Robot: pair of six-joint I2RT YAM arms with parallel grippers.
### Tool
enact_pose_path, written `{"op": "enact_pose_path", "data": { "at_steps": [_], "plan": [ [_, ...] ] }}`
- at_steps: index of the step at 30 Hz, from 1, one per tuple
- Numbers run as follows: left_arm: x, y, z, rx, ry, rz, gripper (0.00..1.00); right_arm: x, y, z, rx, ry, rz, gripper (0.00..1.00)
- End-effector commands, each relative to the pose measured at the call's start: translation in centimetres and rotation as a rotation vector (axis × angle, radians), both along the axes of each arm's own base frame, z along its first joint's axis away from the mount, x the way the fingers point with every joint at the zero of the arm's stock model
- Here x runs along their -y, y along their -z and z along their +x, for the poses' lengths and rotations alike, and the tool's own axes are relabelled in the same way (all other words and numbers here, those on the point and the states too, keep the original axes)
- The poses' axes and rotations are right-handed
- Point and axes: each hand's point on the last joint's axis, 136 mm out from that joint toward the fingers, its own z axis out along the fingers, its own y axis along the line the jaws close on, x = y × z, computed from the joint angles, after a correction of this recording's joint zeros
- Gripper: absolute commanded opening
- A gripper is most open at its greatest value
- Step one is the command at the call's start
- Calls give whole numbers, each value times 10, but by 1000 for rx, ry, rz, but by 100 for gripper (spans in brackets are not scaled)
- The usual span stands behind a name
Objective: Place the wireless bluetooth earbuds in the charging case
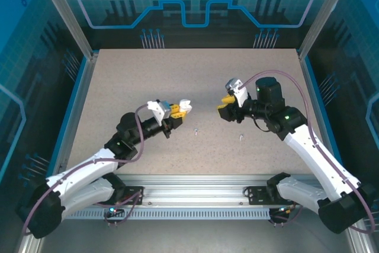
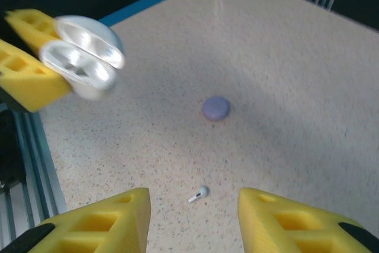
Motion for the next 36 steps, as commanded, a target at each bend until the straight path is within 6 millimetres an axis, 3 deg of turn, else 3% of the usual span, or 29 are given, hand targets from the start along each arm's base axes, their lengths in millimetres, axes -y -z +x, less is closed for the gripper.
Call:
{"op": "enact_pose_path", "data": {
  "at_steps": [1, 8, 13, 23, 36],
  "plan": [
    [-20, 9, 5, -62, -71, -32, 16, 11, 23, 3, -215, 193, -14, 43],
    [-39, 17, -1, -83, -141, -19, 16, 10, 66, 1, -520, 408, -15, 44],
    [-47, 21, -6, -85, -167, -12, 17, 7, 90, -7, -618, 502, -76, 43],
    [-58, 33, -9, -103, -211, 2, 17, 2, 155, -15, -770, 621, -380, 38],
    [-62, 32, -10, -88, -231, 9, 17, -68, 198, 12, -932, 658, -404, 35]
  ]
}}
